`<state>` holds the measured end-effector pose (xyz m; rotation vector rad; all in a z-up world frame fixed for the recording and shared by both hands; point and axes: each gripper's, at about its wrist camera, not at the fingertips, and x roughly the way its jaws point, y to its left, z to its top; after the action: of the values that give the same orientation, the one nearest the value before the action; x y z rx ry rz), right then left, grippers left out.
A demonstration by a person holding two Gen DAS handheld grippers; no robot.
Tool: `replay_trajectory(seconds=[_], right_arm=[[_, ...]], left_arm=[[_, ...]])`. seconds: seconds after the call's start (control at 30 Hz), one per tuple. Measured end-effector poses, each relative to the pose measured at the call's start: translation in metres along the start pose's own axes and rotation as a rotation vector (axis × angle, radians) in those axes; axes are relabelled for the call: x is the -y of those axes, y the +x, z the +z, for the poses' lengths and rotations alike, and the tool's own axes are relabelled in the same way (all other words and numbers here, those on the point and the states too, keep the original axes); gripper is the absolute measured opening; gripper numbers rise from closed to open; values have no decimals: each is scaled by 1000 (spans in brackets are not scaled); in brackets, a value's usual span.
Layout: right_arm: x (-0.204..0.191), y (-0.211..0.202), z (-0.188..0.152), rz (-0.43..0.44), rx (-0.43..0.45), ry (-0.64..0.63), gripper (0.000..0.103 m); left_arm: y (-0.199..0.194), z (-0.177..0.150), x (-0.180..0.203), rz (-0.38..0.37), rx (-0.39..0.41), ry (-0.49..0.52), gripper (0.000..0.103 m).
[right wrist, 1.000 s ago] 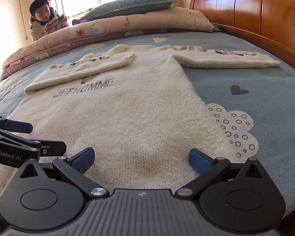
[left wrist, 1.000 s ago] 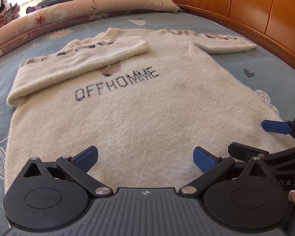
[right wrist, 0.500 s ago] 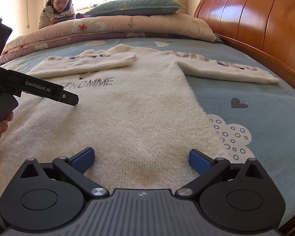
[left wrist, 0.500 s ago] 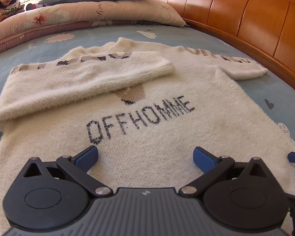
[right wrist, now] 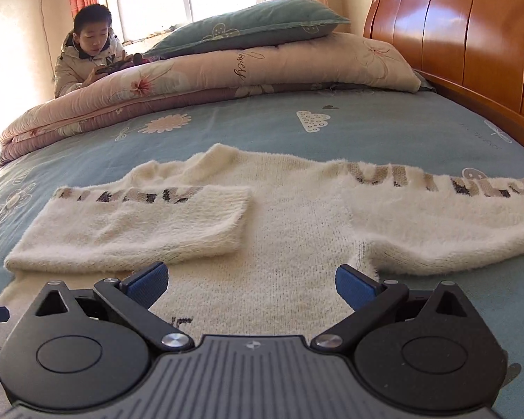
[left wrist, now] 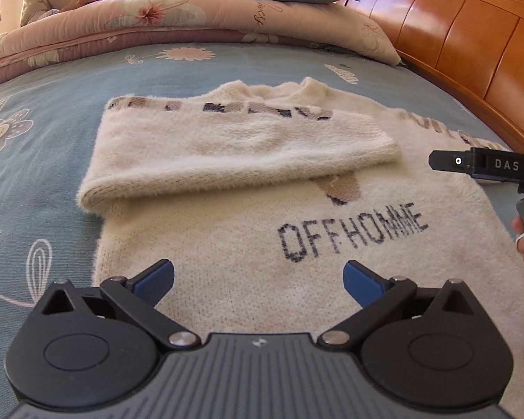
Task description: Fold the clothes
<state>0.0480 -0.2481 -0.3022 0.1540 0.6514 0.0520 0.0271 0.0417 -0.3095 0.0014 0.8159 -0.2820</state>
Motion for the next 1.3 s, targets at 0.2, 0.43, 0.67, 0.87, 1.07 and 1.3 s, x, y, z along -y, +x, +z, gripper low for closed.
replay_trajectory(seconds=[0.2,0.43,0.67,0.87,1.07,1.3], right_arm=[[13,36,-17,-57,-21,16,103],[9,27,-23,-65,-65,-53,103],[9,-20,-51,-50,-101,-58,103],[2,-57,-86,-81,-123,-37,103],[-3,-74,-105,-107,-120,-42,103],[-5,-75,-107,-117,-98,-58,103]], left_arm=[[6,-2,1,7,-17,15,102],[9,-4,7,23,-21,44,102],[7,-4,6,16,-21,39,102],[6,-5,10,10,-24,52,102],[8,-7,16,10,-29,80,102],[8,-8,18,8,-29,89,102]])
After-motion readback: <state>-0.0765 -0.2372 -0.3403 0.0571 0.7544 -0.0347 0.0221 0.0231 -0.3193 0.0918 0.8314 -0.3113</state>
